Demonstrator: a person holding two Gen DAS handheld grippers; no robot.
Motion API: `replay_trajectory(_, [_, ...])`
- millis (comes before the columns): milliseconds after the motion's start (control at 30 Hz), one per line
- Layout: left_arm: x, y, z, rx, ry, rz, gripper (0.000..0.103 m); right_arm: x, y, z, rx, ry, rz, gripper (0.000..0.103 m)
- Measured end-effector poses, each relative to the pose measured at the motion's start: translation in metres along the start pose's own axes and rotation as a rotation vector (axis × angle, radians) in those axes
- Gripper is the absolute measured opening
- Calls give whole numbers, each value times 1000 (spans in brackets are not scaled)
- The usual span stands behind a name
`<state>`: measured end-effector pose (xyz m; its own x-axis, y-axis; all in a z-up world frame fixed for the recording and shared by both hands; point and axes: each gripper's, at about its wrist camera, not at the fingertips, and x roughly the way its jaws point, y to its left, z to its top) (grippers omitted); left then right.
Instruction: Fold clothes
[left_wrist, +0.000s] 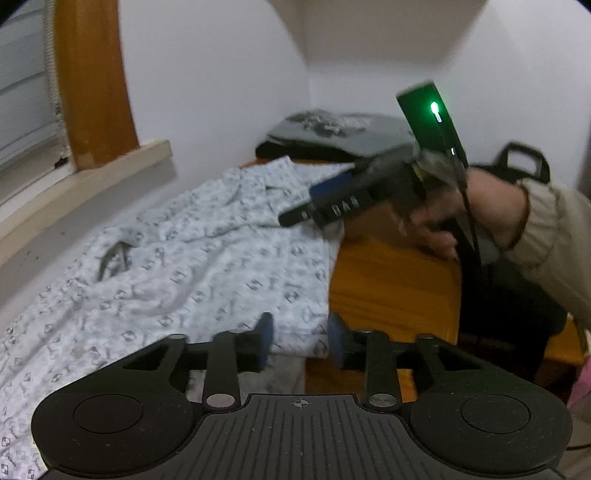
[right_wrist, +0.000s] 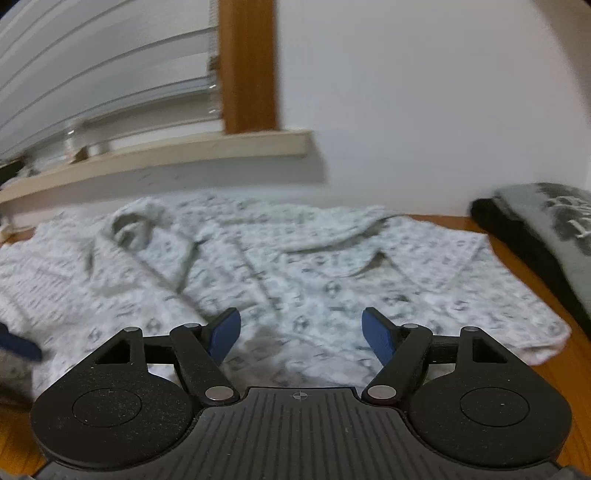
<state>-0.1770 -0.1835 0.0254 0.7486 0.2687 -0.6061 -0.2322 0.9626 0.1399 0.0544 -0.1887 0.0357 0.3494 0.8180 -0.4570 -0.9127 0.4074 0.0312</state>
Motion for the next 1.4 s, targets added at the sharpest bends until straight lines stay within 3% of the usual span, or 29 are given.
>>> replay_trajectory(100, [2,-6,-5,55,11,28,48,-1,3,-1,-22,-6,-15,72])
replay_trajectory(167, [4,-9,-7,90,20,49,61,1,3,0,-24,5,-11,72])
replay_trajectory(200, [6,-10,-7,110,30,62,63,2,3,0,-23,10,-9,72])
replay_trajectory(333, [16,-12,-5,169,43,104,61,4,3,0,-23,22,-3,72])
replay_trajectory(467, [15,-9,-2,169,23,99,48,2,3,-1,-19,12,-5,73])
replay_trajectory(533, [8,-2,1,122,-11,85,38,1,2,-1,-13,6,-3,73])
replay_trajectory(733, [-20,48,14,-115,-118,101,22,-1,-2,-1,11,-10,4,73])
replay_trajectory(900, [-38,91,19,-223,-193,175,16,-2,-1,-1,4,-14,-1,73])
replay_trajectory(1067, [-72,128,-1,-322,-227,236,15,-6,1,-2,-15,-40,5,72])
replay_trajectory(1133, [-85,143,-10,-362,-240,260,15,-5,6,-2,-36,-19,39,72])
replay_trajectory(1267, [-113,172,-28,-442,-267,309,15,-1,24,2,-54,25,174,52])
replay_trajectory(1400, [-140,202,-45,-523,-293,357,15,9,58,13,-72,21,248,53])
